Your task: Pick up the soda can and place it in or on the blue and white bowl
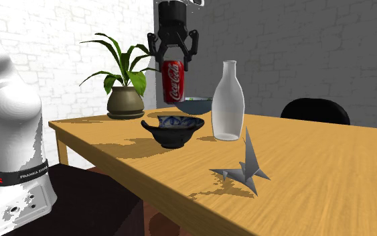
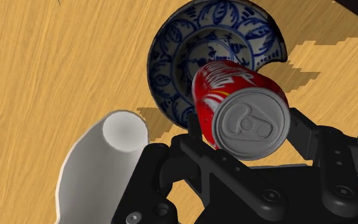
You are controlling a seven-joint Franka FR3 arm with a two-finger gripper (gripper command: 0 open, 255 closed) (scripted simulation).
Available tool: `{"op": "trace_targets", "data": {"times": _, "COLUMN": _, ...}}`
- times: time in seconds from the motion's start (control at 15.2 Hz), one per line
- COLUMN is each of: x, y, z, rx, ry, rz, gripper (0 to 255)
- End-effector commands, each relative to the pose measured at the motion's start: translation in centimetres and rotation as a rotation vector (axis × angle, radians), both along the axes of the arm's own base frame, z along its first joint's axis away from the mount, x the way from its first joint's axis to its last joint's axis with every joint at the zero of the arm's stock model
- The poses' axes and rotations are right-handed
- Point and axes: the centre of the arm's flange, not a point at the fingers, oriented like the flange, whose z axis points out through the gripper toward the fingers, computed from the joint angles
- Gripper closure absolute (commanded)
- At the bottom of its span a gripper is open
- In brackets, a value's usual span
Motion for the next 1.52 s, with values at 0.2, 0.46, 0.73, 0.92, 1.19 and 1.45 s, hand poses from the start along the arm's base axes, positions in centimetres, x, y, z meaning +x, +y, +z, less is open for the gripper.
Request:
{"op": "trace_targets", "data": {"times": 0.2, "x": 0.0, "y": 0.1, "z": -2.7, "rx": -0.001, "ry": -0.001, "rz": 0.0, "gripper": 255}}
{"op": "trace_targets", "data": {"times": 0.46, "x": 0.0, "y": 0.1, "z": -5.1, "rx": -0.001, "ry": -0.001, "rz": 0.0, "gripper": 255}}
{"op": "trace_targets", "data": {"times": 0.73, "x": 0.0, "y": 0.1, "z": -5.1, "rx": -0.001, "ry": -0.001, "rz": 0.0, "gripper": 255}}
{"op": "trace_targets", "data": {"times": 0.92, "x": 0.0, "y": 0.1, "z": -5.1, "rx": -0.001, "ry": -0.001, "rz": 0.0, "gripper": 255}}
{"op": "trace_targets", "data": {"times": 1.19, "x": 0.0, "y": 0.1, "z": -5.1, "rx": -0.001, "ry": -0.001, "rz": 0.0, "gripper": 0}}
{"op": "trace_targets", "data": {"times": 1.45, "x": 0.0, "y": 0.1, "z": -3.7, "rx": -0.001, "ry": -0.001, "rz": 0.0, "gripper": 0}}
